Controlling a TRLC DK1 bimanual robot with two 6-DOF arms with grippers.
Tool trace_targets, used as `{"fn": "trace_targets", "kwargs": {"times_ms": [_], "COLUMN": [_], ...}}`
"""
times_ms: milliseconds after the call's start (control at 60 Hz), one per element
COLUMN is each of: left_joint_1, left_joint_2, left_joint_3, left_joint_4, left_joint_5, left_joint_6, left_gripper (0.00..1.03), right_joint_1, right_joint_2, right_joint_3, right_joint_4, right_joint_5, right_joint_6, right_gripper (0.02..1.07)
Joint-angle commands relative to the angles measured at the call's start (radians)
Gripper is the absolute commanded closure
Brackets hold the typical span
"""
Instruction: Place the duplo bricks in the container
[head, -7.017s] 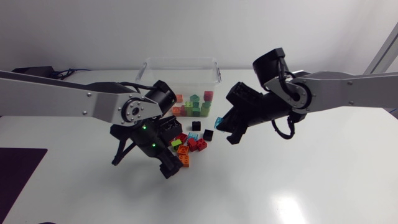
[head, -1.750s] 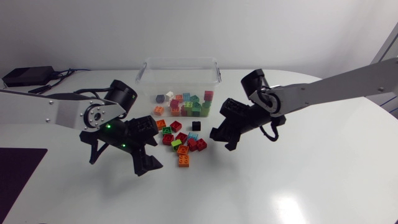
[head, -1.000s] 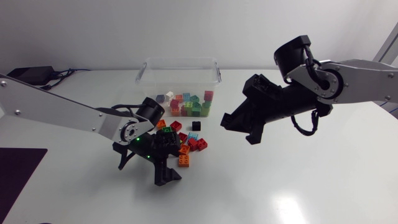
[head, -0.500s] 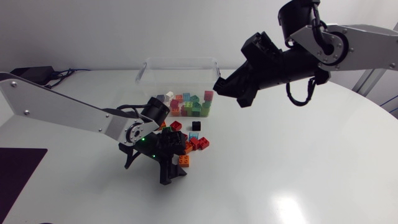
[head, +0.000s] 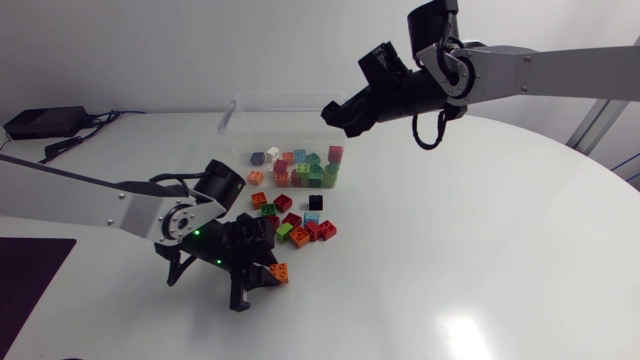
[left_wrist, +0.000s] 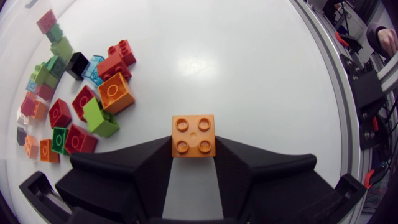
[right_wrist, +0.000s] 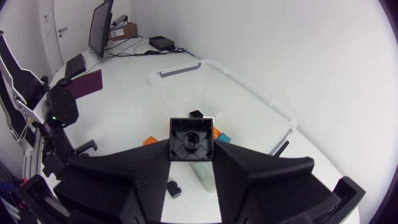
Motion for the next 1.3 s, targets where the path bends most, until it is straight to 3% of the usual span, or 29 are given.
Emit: {"fn": "trace_targets", "kwargs": {"times_ms": [0, 383, 450, 550, 583, 867, 1283], "left_joint_1": [0.022, 0.104, 0.113, 0.127, 0.131, 0.180, 0.245], "left_joint_2": [-0.081, -0.244, -0.264, -0.282, -0.287, -0.272, -0.110], "left_joint_3": [-0.032, -0.053, -0.042, -0.010, -0.002, 0.154, 0.389], "left_joint_4": [-0.032, -0.086, -0.089, -0.101, -0.101, -0.067, 0.151], "left_joint_5": [0.014, 0.038, 0.038, 0.038, 0.040, 0.063, 0.067], "left_joint_6": [0.041, 0.054, 0.050, 0.044, 0.039, -0.084, -0.361], "left_gripper": [0.74, 0.74, 0.74, 0.74, 0.74, 0.74, 0.74], "right_joint_1": [-0.004, 0.037, 0.048, 0.053, 0.051, 0.023, -0.016], "right_joint_2": [0.052, 0.221, 0.254, 0.291, 0.291, 0.176, -0.101], "right_joint_3": [0.058, 0.227, 0.257, 0.291, 0.292, 0.171, -0.260], "right_joint_4": [0.032, 0.089, 0.089, 0.102, 0.102, 0.116, 0.168], "right_joint_5": [0.001, 0.082, 0.124, 0.174, 0.179, 0.177, 0.130], "right_joint_6": [0.056, 0.134, 0.134, 0.135, 0.135, 0.128, 0.028], "right_gripper": [0.78, 0.77, 0.59, 0.15, 0.11, 0.09, 0.10]}}
